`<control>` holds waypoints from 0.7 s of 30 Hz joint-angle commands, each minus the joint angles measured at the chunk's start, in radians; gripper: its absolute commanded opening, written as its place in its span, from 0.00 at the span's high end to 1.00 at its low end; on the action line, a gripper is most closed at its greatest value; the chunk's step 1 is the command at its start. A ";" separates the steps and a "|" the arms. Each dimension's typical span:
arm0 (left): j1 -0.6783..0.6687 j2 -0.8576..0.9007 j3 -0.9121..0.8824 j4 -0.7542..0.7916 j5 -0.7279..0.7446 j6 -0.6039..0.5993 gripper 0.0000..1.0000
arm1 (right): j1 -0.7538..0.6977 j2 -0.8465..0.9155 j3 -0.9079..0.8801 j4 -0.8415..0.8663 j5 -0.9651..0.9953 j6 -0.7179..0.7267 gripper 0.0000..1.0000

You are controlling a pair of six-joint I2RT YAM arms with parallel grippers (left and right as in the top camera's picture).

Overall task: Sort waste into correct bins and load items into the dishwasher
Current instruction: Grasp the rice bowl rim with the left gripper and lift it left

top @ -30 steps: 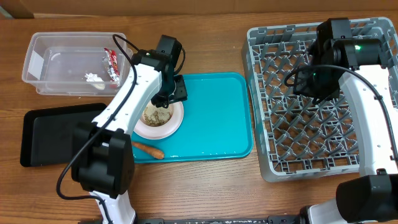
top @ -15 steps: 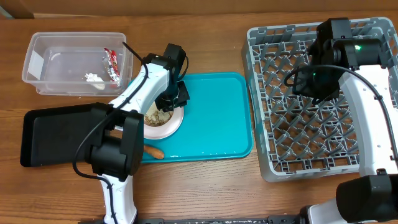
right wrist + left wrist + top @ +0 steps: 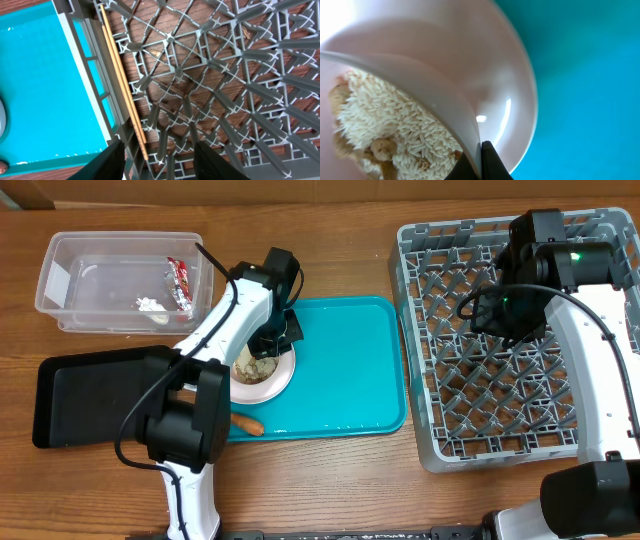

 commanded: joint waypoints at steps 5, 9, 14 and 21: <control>0.004 -0.171 0.077 -0.106 -0.063 0.003 0.96 | 0.003 0.002 0.006 0.001 0.010 -0.003 0.53; 0.035 -0.274 0.077 -0.156 -0.042 0.067 0.96 | 0.003 0.002 0.006 -0.004 0.011 -0.003 0.53; 0.127 -0.362 0.076 -0.202 0.056 0.198 0.96 | 0.003 0.002 0.006 -0.004 0.011 -0.003 0.53; 0.326 -0.396 0.072 -0.242 0.203 0.354 0.96 | 0.003 0.002 0.006 -0.005 0.011 -0.003 0.53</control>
